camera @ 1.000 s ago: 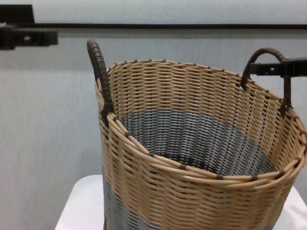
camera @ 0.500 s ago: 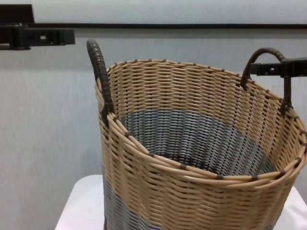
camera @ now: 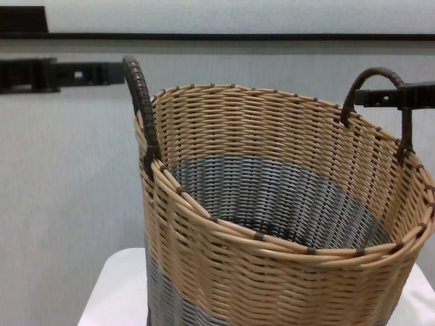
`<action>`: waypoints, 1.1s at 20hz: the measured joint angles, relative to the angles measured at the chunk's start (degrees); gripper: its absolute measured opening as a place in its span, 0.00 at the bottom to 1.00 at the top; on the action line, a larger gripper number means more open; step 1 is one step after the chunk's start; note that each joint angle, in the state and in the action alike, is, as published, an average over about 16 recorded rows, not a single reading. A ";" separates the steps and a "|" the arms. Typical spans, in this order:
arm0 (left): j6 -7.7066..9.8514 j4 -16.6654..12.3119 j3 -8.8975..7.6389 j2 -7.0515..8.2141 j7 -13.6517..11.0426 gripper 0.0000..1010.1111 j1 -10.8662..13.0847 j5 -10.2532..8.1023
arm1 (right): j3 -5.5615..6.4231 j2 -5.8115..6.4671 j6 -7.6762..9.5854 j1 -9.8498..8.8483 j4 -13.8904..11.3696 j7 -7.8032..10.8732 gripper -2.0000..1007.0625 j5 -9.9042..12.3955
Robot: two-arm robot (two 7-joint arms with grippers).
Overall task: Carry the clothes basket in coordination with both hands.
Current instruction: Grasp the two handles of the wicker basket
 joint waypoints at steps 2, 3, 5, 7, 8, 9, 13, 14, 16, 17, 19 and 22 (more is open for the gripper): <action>-0.24 0.98 0.82 -0.23 -0.40 0.99 -0.63 -0.26 | 0.00 0.00 0.00 0.00 0.00 0.00 0.99 0.00; -0.38 1.52 1.25 -0.35 -0.62 0.99 -1.00 -0.35 | 0.00 0.00 0.00 0.00 0.00 0.00 0.99 0.00; -0.70 2.64 2.18 -0.63 -1.08 0.99 -1.89 -0.45 | 0.00 0.00 0.00 0.00 0.00 0.00 0.99 0.00; -1.04 3.73 3.10 -0.92 -1.52 0.99 -2.86 -0.48 | 0.00 0.00 0.00 0.00 0.00 0.00 0.99 0.00; -1.21 4.22 3.55 -1.06 -1.74 0.99 -3.36 -0.45 | 0.00 0.00 0.00 0.00 0.00 0.00 0.99 0.00; -1.38 4.69 4.01 -1.19 -1.95 0.99 -3.87 -0.42 | 0.00 0.00 0.00 0.00 0.00 0.00 0.99 0.00; -1.96 6.28 5.77 -1.64 -2.75 0.99 -5.90 -0.21 | 0.00 0.00 0.00 0.00 0.00 0.00 0.99 0.00; -2.08 6.60 6.15 -1.73 -2.92 0.99 -6.36 -0.14 | 0.00 0.00 0.00 0.00 0.00 0.00 0.99 0.00; -2.29 7.16 6.88 -1.91 -3.23 0.99 -7.23 0.05 | 0.00 0.00 0.00 0.00 0.00 0.00 0.99 0.00; -2.37 7.39 7.20 -1.98 -3.35 0.99 -7.61 0.15 | 0.00 0.00 0.00 0.00 0.00 0.00 0.99 0.00; -2.51 7.85 7.81 -2.13 -3.51 0.99 -8.39 0.48 | 0.00 0.00 0.00 0.00 0.00 0.00 0.99 0.00; -2.64 8.58 8.78 -2.35 -3.46 0.99 -9.64 1.51 | 0.00 0.00 0.00 0.00 0.00 0.00 0.99 0.00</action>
